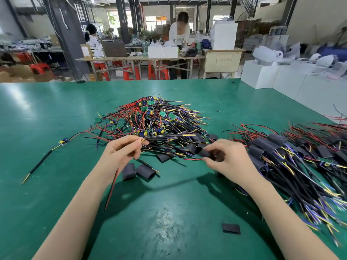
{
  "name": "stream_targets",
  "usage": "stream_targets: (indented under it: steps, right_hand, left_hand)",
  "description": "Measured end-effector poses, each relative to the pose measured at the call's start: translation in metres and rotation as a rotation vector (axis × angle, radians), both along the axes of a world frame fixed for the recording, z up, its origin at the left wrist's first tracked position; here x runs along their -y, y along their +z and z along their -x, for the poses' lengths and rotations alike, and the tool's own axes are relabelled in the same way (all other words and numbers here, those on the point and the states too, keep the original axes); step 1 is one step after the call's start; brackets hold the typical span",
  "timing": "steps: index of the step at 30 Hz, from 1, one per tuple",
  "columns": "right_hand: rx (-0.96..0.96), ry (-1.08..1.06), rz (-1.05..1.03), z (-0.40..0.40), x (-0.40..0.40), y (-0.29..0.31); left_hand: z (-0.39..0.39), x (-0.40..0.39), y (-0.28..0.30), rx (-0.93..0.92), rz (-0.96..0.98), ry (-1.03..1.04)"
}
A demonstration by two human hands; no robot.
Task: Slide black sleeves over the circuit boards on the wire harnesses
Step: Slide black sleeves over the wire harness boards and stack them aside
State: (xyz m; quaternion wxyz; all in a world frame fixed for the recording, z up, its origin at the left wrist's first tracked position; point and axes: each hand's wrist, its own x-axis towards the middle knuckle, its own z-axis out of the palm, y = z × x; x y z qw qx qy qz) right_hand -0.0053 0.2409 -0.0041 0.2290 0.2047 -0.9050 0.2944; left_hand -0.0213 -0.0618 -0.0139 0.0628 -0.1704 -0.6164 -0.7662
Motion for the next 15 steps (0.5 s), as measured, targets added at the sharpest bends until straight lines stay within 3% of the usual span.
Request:
stream_targets:
  steps: [12, 15]
  right_hand:
    - [-0.09, 0.05, 0.124, -0.0048, -0.0002, 0.007]
    - [-0.093, 0.085, 0.108, -0.0063, 0.0007, 0.0074]
  left_hand:
    - [-0.0013, 0.0004, -0.0033, 0.05, 0.087, -0.058]
    - [0.0, 0.0012, -0.0049, 0.036, 0.188, -0.04]
